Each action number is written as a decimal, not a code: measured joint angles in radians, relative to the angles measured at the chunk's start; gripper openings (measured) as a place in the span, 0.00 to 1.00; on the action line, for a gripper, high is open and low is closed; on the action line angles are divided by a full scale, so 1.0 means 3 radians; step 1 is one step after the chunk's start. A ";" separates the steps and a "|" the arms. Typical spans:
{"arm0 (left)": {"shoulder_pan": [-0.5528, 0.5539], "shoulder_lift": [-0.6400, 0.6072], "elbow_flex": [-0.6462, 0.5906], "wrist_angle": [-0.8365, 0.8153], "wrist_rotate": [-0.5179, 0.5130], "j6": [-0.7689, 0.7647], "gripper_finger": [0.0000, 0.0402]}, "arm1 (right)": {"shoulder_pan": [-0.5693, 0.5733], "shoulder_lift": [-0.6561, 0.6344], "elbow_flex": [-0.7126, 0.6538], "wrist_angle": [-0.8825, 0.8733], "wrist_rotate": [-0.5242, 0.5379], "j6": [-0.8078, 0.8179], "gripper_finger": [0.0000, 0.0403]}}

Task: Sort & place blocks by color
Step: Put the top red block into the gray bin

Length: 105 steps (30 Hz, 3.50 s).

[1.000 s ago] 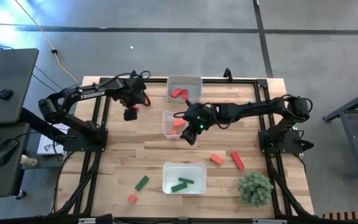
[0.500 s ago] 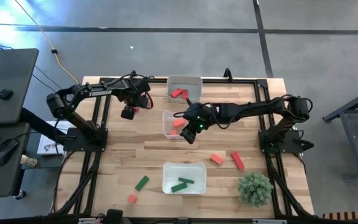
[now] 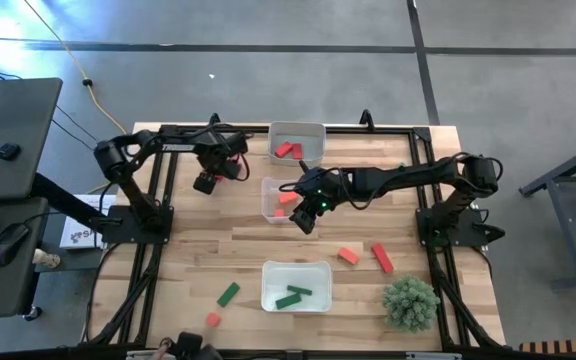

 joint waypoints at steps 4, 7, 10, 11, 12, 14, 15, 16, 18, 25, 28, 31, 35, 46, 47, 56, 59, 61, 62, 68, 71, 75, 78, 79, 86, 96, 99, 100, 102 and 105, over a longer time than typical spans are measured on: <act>0.0005 0.0105 0.0000 0.0035 -0.0233 0.0097 0.61 | 0.0000 0.0000 0.0000 0.0000 0.0000 -0.0041 0.36; 0.0044 0.0172 0.0000 0.0031 -0.0290 0.0142 0.61 | 0.0000 0.0000 0.0000 0.0000 0.0000 -0.0050 0.36; 0.0081 0.0226 0.0003 0.0025 -0.0253 0.0092 0.61 | 0.0000 0.0000 0.0000 0.0000 0.0000 -0.0050 0.36; 0.0086 0.0241 0.0007 0.0019 -0.0242 0.0081 0.60 | 0.0000 0.0000 0.0000 0.0000 0.0000 -0.0050 0.36; 0.0086 0.0254 0.0011 0.0013 -0.0240 0.0076 0.60 | 0.0000 0.0000 0.0000 0.0000 0.0000 -0.0050 0.36; 0.0086 0.0270 0.0013 0.0008 -0.0237 0.0073 0.58 | 0.0000 0.0000 0.0000 0.0000 0.0000 -0.0050 0.36; 0.0086 0.0271 0.0013 0.0002 -0.0220 0.0080 0.57 | 0.0000 0.0000 0.0000 0.0000 0.0000 -0.0050 0.36; 0.0086 0.0271 0.0013 -0.0002 -0.0197 0.0083 0.55 | 0.0000 0.0000 0.0000 0.0000 0.0000 -0.0050 0.36; 0.0088 0.0272 0.0010 -0.0009 -0.0163 0.0085 0.51 | 0.0000 0.0000 0.0000 0.0000 0.0000 -0.0050 0.36; 0.0088 0.0278 0.0003 -0.0042 -0.0108 0.0084 0.30 | -0.0005 0.0000 0.0000 0.0000 0.0003 0.0031 0.36; 0.0089 0.0276 0.0005 -0.0040 -0.0077 0.0085 0.22 | -0.0005 0.0000 0.0000 0.0000 0.0004 0.0049 0.36; 0.0092 0.0277 0.0006 -0.0052 -0.0021 0.0069 0.19 | -0.0005 0.0000 0.0000 0.0000 0.0003 0.0083 0.36; 0.0092 0.0273 0.0006 -0.0074 -0.0011 -0.0081 0.19 | -0.0005 0.0000 0.0000 0.0000 0.0003 0.0098 0.36; 0.0083 0.0021 -0.0008 -0.0095 0.0579 -0.0591 0.20 | -0.0008 0.0000 0.0000 0.0035 0.0001 0.0101 0.36; 0.0085 0.0000 -0.0009 -0.0098 0.0619 -0.0635 0.20 | -0.0008 0.0000 0.0000 0.0039 0.0001 0.0114 0.36; 0.0079 -0.0241 -0.0009 -0.0113 0.0606 -0.1017 0.20 | -0.0027 0.0000 0.0000 0.0046 0.0001 0.0240 0.36; 0.0078 -0.0370 -0.0008 -0.0080 0.0595 -0.1113 0.20 | -0.0050 0.0000 0.0002 0.0050 0.0000 0.0250 0.36; 0.0075 -0.0466 -0.0006 -0.0055 0.0595 -0.1169 0.20 | -0.0069 0.0000 0.0034 0.0035 0.0003 0.0246 0.36; 0.0075 -0.0515 -0.0006 -0.0054 0.0590 -0.1193 0.20 | -0.0080 -0.0002 0.0066 0.0039 0.0003 0.0237 0.36; 0.0076 -0.0789 -0.0004 0.0020 0.0574 -0.1205 0.20 | -0.0200 -0.0008 0.0317 -0.0086 0.0083 0.0063 0.36; 0.0076 -0.0904 -0.0003 0.0130 0.0576 -0.1205 0.20 | -0.0264 -0.0008 0.0480 -0.0250 0.0207 -0.0041 0.36; 0.0076 -0.1013 -0.0003 0.0319 0.0598 -0.1233 0.20 | -0.0341 -0.0010 0.0673 -0.0448 0.0359 -0.0159 0.36; 0.0076 -0.1071 -0.0003 0.0493 0.0755 -0.1268 0.20 | -0.0388 -0.0011 0.0825 -0.0611 0.0510 -0.0270 0.36; 0.0076 -0.1086 -0.0002 0.0568 0.0821 -0.1273 0.20 | -0.0405 -0.0013 0.0864 -0.0641 0.0562 -0.0294 0.36; 0.0078 -0.1098 -0.0001 0.1077 0.1121 -0.1381 0.20 | -0.0509 -0.0013 0.1030 -0.0781 0.0808 -0.0310 0.36; 0.0074 -0.1098 -0.0001 0.1838 0.1394 -0.1948 0.20 | -0.0643 -0.0013 0.1062 -0.0822 0.0909 -0.0314 0.36; 0.0074 -0.1098 -0.0001 0.2152 0.1475 -0.2310 0.20 | -0.0718 -0.0013 0.1062 -0.0866 0.0909 -0.0314 0.36; 0.0074 -0.1098 -0.0001 0.2260 0.1509 -0.2428 0.20 | -0.0752 -0.0013 0.1062 -0.0868 0.0910 -0.0314 0.36; 0.0074 -0.1098 0.0000 0.2479 0.1558 -0.2608 0.20 | -0.0821 -0.0013 0.1062 -0.0875 0.0908 -0.0320 0.36; 0.0074 -0.1098 0.0001 0.2789 0.1646 -0.2732 0.20 | -0.0937 -0.0013 0.1062 -0.0875 0.0907 -0.0402 0.36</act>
